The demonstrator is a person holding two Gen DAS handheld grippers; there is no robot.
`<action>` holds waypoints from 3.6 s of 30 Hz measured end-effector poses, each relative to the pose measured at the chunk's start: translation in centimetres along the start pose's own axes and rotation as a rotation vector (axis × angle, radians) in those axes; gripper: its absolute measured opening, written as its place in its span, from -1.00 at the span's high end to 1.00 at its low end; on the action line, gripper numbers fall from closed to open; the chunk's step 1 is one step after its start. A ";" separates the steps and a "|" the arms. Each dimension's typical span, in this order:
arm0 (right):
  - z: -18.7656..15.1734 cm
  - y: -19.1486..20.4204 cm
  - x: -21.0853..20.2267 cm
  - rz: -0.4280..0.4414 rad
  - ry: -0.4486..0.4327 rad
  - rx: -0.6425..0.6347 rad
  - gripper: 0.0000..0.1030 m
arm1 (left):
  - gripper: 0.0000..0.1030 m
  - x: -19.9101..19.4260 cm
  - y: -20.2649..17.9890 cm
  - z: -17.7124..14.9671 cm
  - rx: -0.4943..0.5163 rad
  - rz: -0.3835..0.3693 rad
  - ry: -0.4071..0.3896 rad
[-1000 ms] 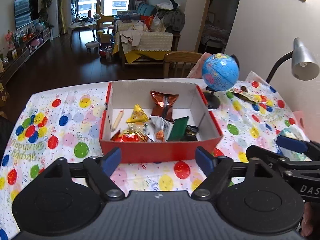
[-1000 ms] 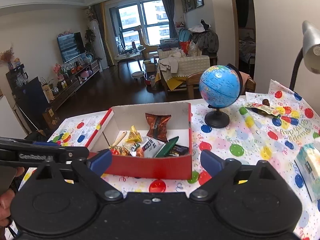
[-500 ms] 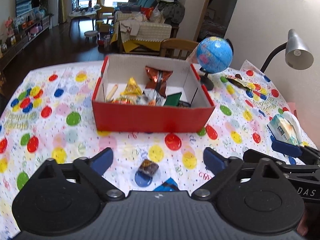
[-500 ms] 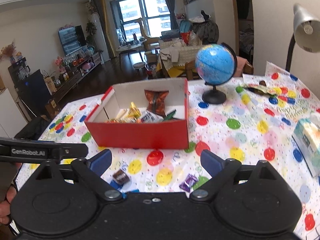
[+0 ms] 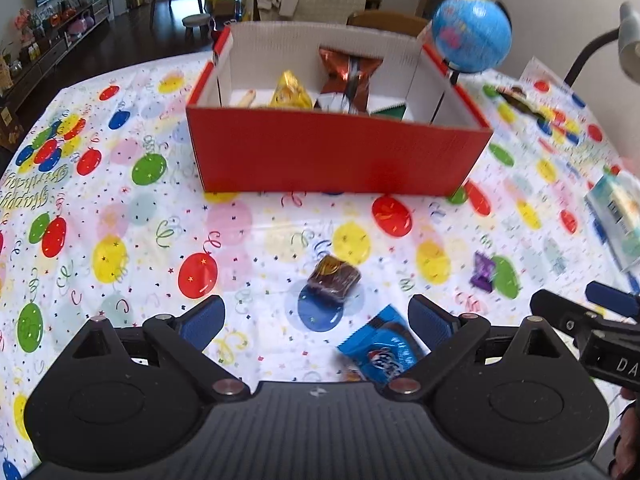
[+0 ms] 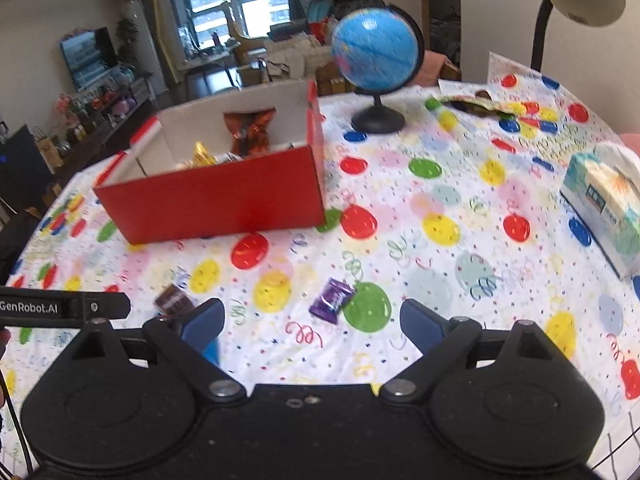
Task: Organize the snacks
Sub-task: 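Withdraw both tools from the box toward the chocolate and purple candy, then grasp the brown chocolate with the left tool while the right tool grasps the purple candy, then carry both snacks into the red box and open both tools to release them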
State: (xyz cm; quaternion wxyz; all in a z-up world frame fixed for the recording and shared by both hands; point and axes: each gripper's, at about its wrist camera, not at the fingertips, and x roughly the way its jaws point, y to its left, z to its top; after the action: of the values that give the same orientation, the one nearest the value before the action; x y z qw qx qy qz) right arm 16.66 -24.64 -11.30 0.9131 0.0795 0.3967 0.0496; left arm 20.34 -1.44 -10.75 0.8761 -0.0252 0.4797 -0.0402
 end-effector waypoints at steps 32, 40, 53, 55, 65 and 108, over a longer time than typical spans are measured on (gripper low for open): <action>0.8 0.9 9.7 -0.171 0.151 0.075 0.19 | -0.46 7.8 -0.7 1.6 0.142 -0.022 0.075; 0.7 1.0 9.9 -0.185 0.144 0.053 0.48 | 0.17 8.1 -0.6 1.5 0.117 -0.047 0.097; 0.4 0.2 7.9 -0.152 0.123 0.064 0.58 | 0.29 7.3 0.1 1.8 0.062 -0.011 0.109; 0.4 0.2 7.1 -0.135 0.118 0.066 0.58 | 0.29 6.8 0.1 1.8 0.052 -0.007 0.106; 1.1 1.0 2.8 -0.032 0.070 0.060 0.57 | 0.29 2.8 0.0 1.9 0.016 -0.013 0.052; 14.4 7.8 1.0 0.085 -0.139 -0.117 0.57 | 0.28 -3.2 0.9 15.2 0.073 0.067 -0.212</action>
State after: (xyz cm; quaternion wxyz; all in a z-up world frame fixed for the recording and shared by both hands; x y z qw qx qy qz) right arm 27.63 -18.35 -0.92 0.9385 0.0462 0.3253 0.1056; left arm 31.48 -0.16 0.05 0.9231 0.0187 0.3832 -0.0255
